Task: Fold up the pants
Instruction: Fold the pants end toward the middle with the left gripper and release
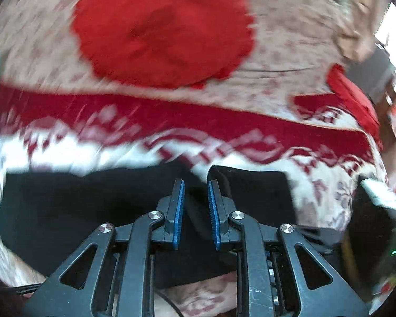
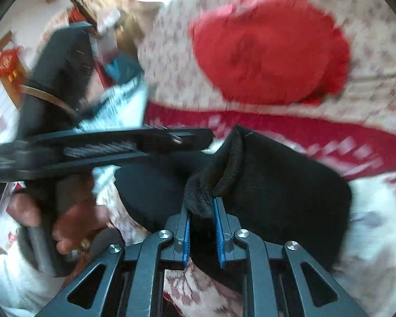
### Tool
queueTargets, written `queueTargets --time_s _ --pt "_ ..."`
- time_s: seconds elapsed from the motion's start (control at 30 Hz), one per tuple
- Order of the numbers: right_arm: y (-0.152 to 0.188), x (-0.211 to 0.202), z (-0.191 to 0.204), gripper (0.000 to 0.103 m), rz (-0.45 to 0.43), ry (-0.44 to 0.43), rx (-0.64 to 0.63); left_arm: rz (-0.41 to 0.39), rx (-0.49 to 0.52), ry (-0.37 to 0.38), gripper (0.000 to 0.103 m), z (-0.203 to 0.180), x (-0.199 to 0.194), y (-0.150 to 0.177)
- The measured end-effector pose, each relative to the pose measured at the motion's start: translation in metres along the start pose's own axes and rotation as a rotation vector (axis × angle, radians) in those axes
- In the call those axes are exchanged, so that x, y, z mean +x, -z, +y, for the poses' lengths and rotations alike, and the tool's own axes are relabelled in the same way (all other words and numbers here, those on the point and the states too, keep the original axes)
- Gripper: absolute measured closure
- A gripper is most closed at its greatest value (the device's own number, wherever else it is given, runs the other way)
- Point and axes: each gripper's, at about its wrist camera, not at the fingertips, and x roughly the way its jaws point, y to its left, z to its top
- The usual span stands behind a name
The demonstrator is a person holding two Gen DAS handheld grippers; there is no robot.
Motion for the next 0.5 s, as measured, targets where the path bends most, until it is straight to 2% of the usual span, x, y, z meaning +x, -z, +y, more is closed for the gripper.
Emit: queueTargets --time_s 0.03,0.07,0.17,0.2,0.27,0.33,0.37,0.4,0.47,0.5 --pt "-0.001 0.013 0.000 0.075 0.050 0.002 0.007 0.009 -0.026 -0.008 0.082 0.007 0.002 0.004" --pt "-0.002 0.018 0.000 0.074 0.072 -0.007 0.008 0.016 -0.055 -0.014 0.081 0.015 0.004 0.010" --pt "-0.003 -0.015 0.007 0.068 0.009 -0.103 -0.002 0.014 -0.087 0.004 0.071 0.019 0.001 0.020" --pt "-0.005 -0.033 0.005 0.067 -0.034 -0.091 0.005 0.008 -0.094 0.014 0.064 0.018 -0.001 0.023" --pt "-0.009 -0.063 -0.008 0.067 -0.112 -0.017 0.024 0.003 -0.098 0.021 0.061 0.013 -0.002 0.027" --pt "-0.013 -0.076 -0.023 0.067 -0.149 0.070 0.029 -0.007 -0.095 0.021 0.061 0.004 -0.003 0.029" --pt "-0.015 -0.076 -0.033 0.067 -0.138 0.141 0.030 -0.017 -0.092 0.020 0.061 -0.002 -0.004 0.031" --pt "-0.014 -0.076 -0.038 0.067 -0.125 0.177 0.036 -0.031 -0.081 0.015 0.061 -0.011 -0.006 0.033" --pt "-0.018 -0.066 -0.049 0.068 -0.111 0.211 0.047 -0.037 -0.050 -0.007 0.060 -0.020 -0.004 0.033" --pt "-0.019 -0.058 -0.053 0.069 -0.101 0.224 0.046 -0.036 -0.032 -0.042 0.060 -0.027 0.001 0.032"
